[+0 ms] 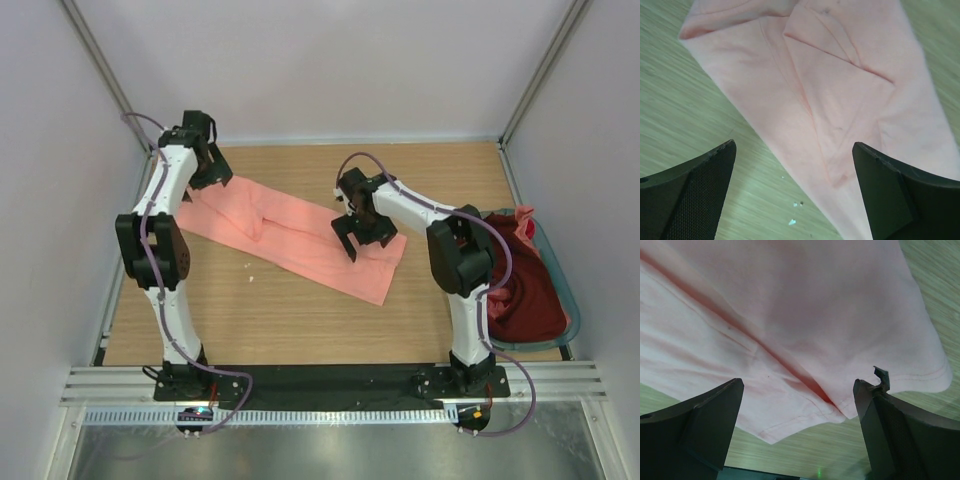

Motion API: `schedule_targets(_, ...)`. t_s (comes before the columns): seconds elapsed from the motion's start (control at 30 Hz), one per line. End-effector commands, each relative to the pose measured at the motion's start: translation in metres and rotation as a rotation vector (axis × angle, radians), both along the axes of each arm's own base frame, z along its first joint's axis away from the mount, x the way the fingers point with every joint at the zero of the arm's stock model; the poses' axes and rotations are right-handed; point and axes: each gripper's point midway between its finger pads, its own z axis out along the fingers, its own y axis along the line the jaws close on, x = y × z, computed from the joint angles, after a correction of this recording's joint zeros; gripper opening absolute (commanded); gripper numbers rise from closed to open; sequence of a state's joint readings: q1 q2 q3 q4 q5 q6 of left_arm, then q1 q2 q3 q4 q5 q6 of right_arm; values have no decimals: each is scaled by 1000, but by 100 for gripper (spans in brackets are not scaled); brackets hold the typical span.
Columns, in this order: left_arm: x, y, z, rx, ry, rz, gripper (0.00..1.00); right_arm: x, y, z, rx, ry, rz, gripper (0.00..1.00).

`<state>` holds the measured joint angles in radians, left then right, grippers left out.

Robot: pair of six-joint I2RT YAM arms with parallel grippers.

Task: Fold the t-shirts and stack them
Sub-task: Fold the tshirt

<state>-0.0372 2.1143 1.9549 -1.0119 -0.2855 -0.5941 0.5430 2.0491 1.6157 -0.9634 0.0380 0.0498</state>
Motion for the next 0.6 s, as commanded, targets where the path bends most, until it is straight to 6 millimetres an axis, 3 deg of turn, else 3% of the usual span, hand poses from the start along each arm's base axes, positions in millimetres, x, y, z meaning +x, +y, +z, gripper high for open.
schedule_targets(0.0,-12,-7,60,-52,-119,-7,100,18,4,0,-17,-55,13,100)
schedule_targets(0.03,-18,-10,75,-65,-145,-16,100,18,4,-7,-22,-42,12,100)
schedule_targets(0.1,-33,-15,81,-99,-141,-22,100,16,6,-18,-19,-28,11,100)
schedule_targets(0.13,-41,-18,99,-113,-184,-30,100,14,6,-25,-22,-10,6,100)
schedule_targets(0.17,-47,-19,102,-123,-193,-34,100,10,5,-33,-22,4,-1,100)
schedule_targets(0.23,-65,-20,98,-132,-173,-31,100,3,4,-42,-16,28,-15,100)
schedule_targets(0.37,-103,-16,109,-119,-182,-35,100,-26,-1,-59,-19,77,-46,100)
schedule_targets(0.47,-128,-10,98,-89,-143,-21,100,-49,0,-63,-52,85,-46,100)
schedule_targets(0.5,-137,-8,103,-85,-159,-15,100,-55,1,-60,-57,82,-53,100)
schedule_targets(0.57,-147,-5,102,-75,-164,6,100,-78,14,-60,-65,90,-59,100)
